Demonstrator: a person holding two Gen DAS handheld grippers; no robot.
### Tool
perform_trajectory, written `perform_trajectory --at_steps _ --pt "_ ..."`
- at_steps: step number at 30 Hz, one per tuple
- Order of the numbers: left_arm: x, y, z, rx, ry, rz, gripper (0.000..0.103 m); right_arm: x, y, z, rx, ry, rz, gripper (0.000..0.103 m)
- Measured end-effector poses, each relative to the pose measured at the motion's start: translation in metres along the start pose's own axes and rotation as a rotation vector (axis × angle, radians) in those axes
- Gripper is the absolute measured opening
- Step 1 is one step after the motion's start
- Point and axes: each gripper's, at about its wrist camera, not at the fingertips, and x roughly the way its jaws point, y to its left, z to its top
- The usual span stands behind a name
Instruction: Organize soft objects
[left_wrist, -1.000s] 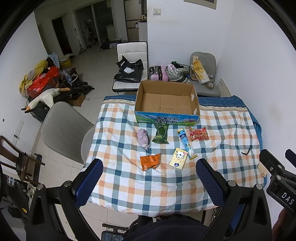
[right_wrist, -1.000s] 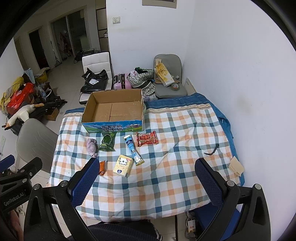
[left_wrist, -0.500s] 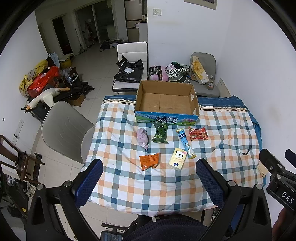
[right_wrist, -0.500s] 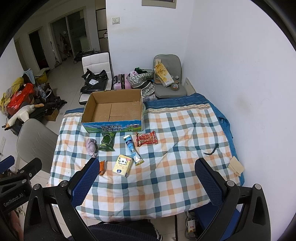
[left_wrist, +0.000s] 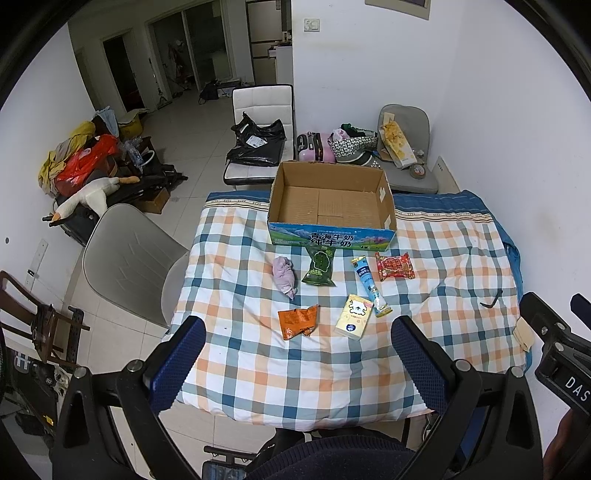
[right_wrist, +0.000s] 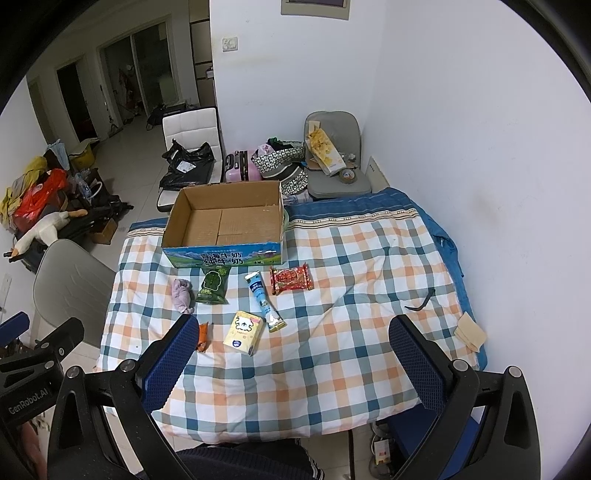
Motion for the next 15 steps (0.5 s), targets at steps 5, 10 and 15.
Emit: perform_trajectory --at_steps 5,10,15 --pt "0.001 0.0 0.0 -0.001 0.003 -0.002 0.103 0.003 0.001 0.002 0.007 0.01 0.01 0.103" --pt "0.018 0.003 0.019 -0.028 0.031 0.001 0.103 0.036 0.0 0.016 0.032 0.081 0.039 0.103" --pt "0.069 0.013 0.035 -0.065 0.1 0.003 0.103 0.107 0.006 0.011 0.036 0.184 0.062 0.103"
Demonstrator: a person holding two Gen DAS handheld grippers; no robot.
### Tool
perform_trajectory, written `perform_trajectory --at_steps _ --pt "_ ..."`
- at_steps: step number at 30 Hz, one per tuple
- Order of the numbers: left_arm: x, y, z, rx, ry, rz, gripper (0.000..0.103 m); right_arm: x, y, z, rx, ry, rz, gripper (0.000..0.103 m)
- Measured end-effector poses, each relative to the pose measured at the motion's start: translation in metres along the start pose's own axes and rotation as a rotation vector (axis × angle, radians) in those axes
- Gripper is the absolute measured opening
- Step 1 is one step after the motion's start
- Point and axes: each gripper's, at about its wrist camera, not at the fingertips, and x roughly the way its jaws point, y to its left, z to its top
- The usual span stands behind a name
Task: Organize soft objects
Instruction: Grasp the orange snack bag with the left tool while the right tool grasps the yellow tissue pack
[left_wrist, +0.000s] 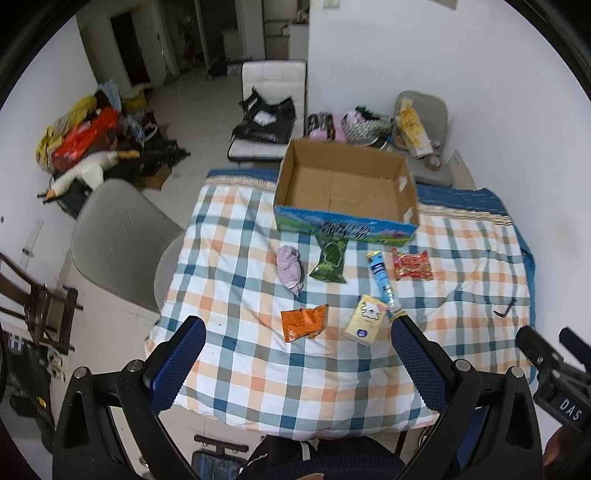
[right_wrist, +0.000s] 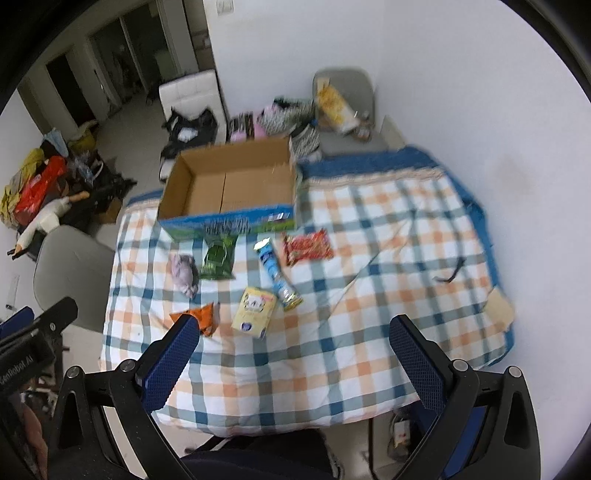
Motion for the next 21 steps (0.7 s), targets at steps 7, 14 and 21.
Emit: perform_trajectory --at_steps 7,14,21 --pt "0.113 0.013 0.008 -0.013 0.144 0.025 0.103 0.132 0.019 0.006 -0.01 0.183 0.023 0.103" --pt "0.231 0.023 -0.001 0.008 0.353 0.034 0.103 0.281 0.041 -0.004 0.011 0.397 0.051 0.103" --pt "0.32 0.035 -0.025 -0.105 0.588 0.033 0.103 0.36 0.05 -0.021 0.051 0.503 0.086 0.103"
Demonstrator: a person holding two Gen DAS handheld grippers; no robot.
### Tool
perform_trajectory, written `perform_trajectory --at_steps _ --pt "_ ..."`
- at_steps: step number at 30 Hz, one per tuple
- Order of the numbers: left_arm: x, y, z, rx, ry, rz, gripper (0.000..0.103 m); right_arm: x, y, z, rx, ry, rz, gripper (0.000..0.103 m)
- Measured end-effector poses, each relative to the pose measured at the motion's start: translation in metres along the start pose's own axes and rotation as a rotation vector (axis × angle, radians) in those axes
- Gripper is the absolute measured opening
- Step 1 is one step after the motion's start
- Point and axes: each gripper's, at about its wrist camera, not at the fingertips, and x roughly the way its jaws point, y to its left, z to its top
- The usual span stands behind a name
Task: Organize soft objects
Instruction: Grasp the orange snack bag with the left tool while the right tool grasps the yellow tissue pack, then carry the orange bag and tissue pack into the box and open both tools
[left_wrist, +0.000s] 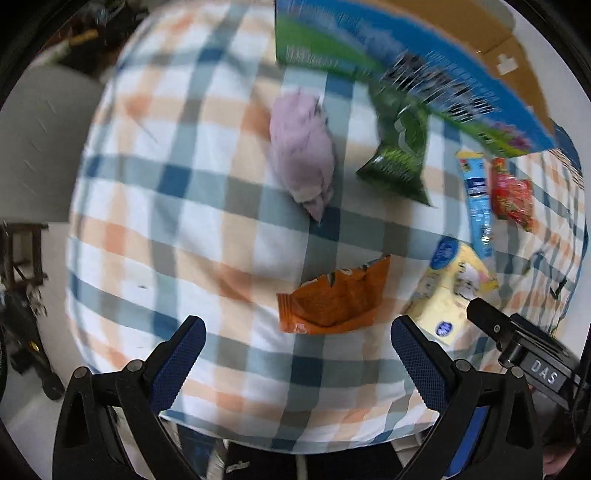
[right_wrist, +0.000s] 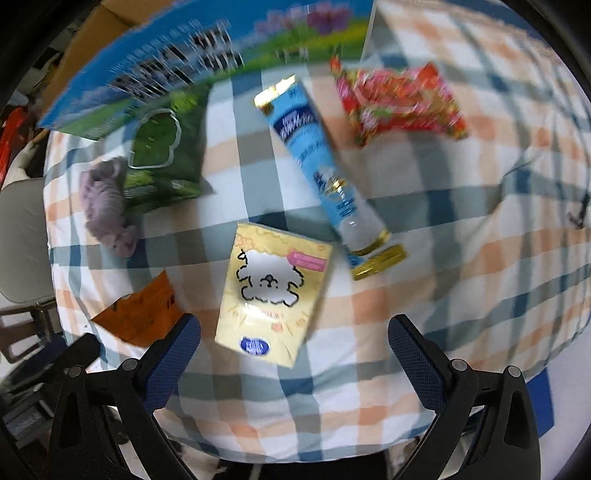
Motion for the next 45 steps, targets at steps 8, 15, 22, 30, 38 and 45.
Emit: perform_trajectory --at_steps 8,15,22,30,38,45 --pt "0.053 -0.006 0.007 -0.026 0.074 -0.02 0.103 0.044 0.004 0.011 0.029 0.074 0.026 0.096" --pt "0.068 -0.018 0.021 0.005 0.054 -0.032 0.086 0.07 0.003 0.019 0.046 0.104 0.045 0.085" --pt "0.071 -0.042 0.032 0.062 0.049 -0.088 0.051 0.089 0.016 0.022 0.013 0.144 0.05 0.07" --pt "0.045 -0.052 0.035 0.068 0.025 -0.11 0.033 0.088 0.028 0.008 -0.043 0.123 0.032 0.067" --pt "0.022 -0.062 0.024 0.106 -0.006 -0.16 0.019 0.069 0.019 -0.007 -0.087 0.084 0.072 0.066" --pt "-0.004 -0.056 0.007 0.061 -0.058 -0.174 0.016 0.036 0.02 -0.025 -0.13 0.041 0.117 0.066"
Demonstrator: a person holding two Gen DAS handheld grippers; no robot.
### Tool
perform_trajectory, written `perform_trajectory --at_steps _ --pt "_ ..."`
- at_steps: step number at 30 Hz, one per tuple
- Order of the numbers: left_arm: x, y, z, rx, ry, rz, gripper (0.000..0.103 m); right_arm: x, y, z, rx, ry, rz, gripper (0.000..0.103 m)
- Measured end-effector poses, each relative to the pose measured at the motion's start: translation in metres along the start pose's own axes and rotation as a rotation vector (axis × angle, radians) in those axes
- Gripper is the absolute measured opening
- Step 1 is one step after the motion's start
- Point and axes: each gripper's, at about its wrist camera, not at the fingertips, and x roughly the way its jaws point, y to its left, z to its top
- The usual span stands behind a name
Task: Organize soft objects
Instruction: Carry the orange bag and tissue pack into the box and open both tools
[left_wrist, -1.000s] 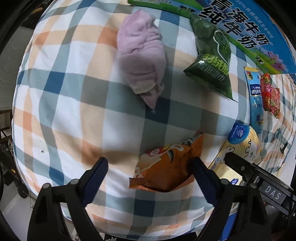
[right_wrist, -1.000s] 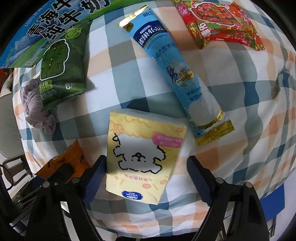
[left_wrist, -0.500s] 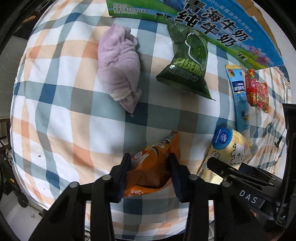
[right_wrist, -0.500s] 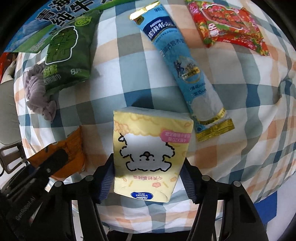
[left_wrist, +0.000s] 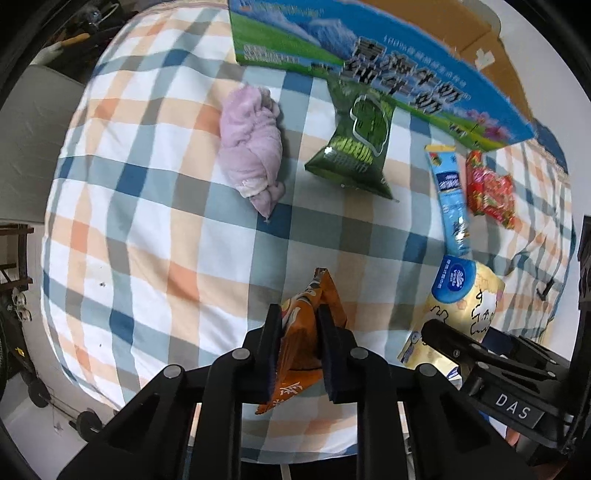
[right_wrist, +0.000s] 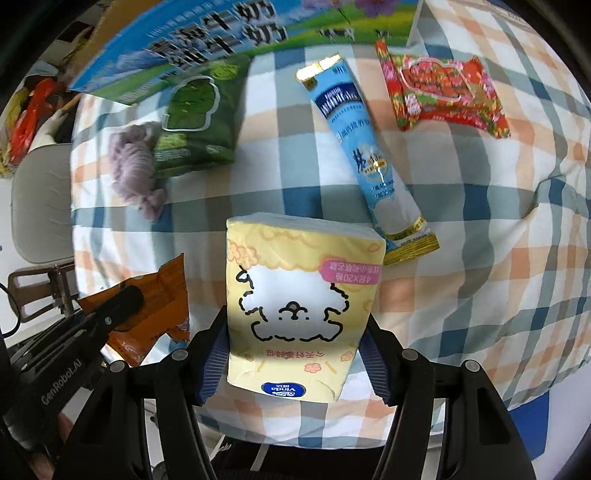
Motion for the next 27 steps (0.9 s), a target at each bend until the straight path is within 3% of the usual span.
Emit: perform_trajectory --at_steps 6,12,19,27 --pt "-0.044 0.003 -0.009 -0.002 -0.077 -0.031 0.016 -0.057 -0.012 -0.002 -0.053 -0.056 0.039 0.066" --pt "-0.098 -0.019 0.014 0.044 -0.17 -0.07 0.015 -0.114 -0.018 0.02 -0.094 -0.134 0.055 0.066" --pt "-0.14 -0.049 0.079 0.083 -0.241 -0.118 0.015 -0.227 -0.015 0.105 -0.074 -0.223 0.049 0.066" --pt "-0.143 -0.07 0.19 0.136 -0.223 -0.124 0.015 -0.251 -0.006 0.214 -0.03 -0.266 0.008 0.066"
